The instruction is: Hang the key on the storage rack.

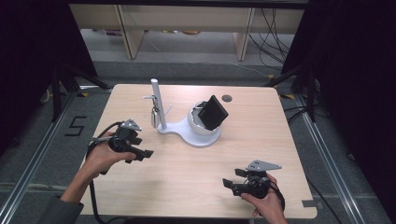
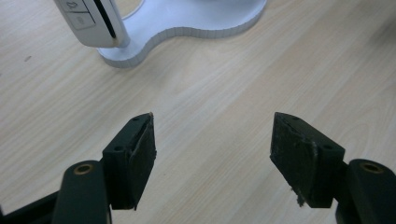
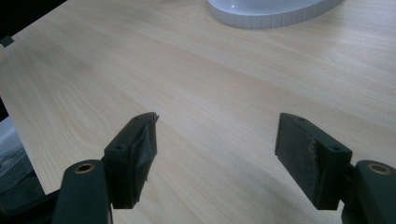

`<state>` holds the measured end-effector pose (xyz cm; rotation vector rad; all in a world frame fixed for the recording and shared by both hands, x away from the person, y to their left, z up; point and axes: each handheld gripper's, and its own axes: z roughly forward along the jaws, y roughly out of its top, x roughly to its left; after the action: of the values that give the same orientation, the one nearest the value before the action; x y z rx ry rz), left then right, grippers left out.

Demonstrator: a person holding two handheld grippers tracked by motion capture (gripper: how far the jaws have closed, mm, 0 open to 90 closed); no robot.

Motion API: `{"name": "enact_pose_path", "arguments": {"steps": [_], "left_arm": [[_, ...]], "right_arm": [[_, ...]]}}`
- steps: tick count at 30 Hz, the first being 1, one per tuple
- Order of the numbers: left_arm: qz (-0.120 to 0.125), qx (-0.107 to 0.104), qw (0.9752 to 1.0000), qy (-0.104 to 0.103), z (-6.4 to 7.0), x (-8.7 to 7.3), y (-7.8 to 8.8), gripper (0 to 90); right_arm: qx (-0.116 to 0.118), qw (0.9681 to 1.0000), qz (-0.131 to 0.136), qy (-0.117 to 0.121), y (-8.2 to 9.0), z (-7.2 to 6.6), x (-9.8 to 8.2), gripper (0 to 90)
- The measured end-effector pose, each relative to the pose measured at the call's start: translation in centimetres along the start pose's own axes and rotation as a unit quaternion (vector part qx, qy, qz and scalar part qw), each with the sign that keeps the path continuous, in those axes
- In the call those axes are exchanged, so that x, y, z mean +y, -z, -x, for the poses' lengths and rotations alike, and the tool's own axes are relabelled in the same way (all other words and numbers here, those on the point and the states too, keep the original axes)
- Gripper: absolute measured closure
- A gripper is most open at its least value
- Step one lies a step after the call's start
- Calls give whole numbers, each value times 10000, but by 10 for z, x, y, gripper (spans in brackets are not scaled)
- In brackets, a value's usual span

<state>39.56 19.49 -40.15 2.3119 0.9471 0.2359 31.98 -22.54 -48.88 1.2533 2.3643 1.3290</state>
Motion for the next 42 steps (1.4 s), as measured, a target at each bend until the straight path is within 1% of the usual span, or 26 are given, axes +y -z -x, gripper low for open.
{"name": "enact_pose_path", "arguments": {"steps": [2,4,5,6,10,12,14,16,17,20,22,23,24,25,26,28,29,30,32,33,36,38,39,40,41,42], "left_arm": [[40,-62,10000,-12,3,-3,-2,303],[84,-97,9999,-36,5,-6,-4,299],[67,-106,9999,-66,7,-8,-5,296],[72,-107,9999,-85,9,-10,-6,294],[112,-118,9998,-102,15,-16,-9,282],[134,-115,9998,-107,20,-20,-11,278],[124,-168,9997,-162,24,-24,-14,278],[168,-201,9995,-158,27,-28,-17,277],[148,-232,9994,-197,28,-30,-19,273],[152,-207,9994,-223,33,-35,-23,263],[138,-199,9993,-283,36,-38,-25,256],[169,-187,9992,-307,38,-40,-27,255],[193,-212,9993,-255,39,-41,-29,254],[156,-227,9992,-299,41,-44,-32,250],[152,-231,9991,-320,43,-45,-34,246],[183,-297,9988,-345,48,-50,-38,245],[145,-324,9986,-391,50,-51,-39,245],[105,-338,9985,-422,52,-53,-41,244],[118,-383,9982,-435,56,-56,-43,243],[87,-400,9980,-489,57,-57,-44,243],[70,-417,9976,-545,61,-61,-47,242],[65,-458,9974,-549,64,-65,-50,242],[58,-488,9971,-585,66,-67,-52,242],[36,-471,9970,-612,67,-68,-53,242],[41,-493,9968,-622,69,-70,-54,242],[35,-508,9971,-573,71,-72,-55,242]], "right_arm": [[76,10000,1,-57,-1,0,0,305],[16,10000,2,-5,0,0,0,305],[97,9999,4,-41,-1,0,0,305],[59,9999,-48,-91,-1,-2,0,305],[159,9998,-30,-94,-3,0,-1,304],[108,9999,-13,-28,-2,1,-1,304],[142,9999,-58,-72,-2,0,-1,303],[-2,10000,-56,54,-1,-1,0,303],[67,9999,-76,-71,-1,-2,-1,303],[93,9999,-52,-97,-3,-3,-1,303],[38,10000,-67,-6,-3,0,0,303],[114,9999,-91,-67,-3,-1,-1,302],[113,9999,-88,-66,-3,-1,0,302],[107,9999,-49,-58,-3,-1,0,302],[57,9997,-92,-214,-2,-5,0,302],[62,10000,-45,8,-3,-3,0,302],[118,9999,-86,-6,-4,-4,0,302],[63,9999,-69,60,-4,-4,0,302],[81,9999,-108,74,-4,-5,0,302],[137,9998,-110,-1,-5,-5,0,302],[99,9999,-117,-24,-4,-6,0,303],[125,9999,-58,69,-5,-4,0,302],[8,9999,-72,126,-3,-5,0,302],[63,9999,-108,-9,-3,-7,0,302],[6,9999,-105,128,-3,-5,0,302],[40,9998,-110,130,-3,-6,0,300]]}}
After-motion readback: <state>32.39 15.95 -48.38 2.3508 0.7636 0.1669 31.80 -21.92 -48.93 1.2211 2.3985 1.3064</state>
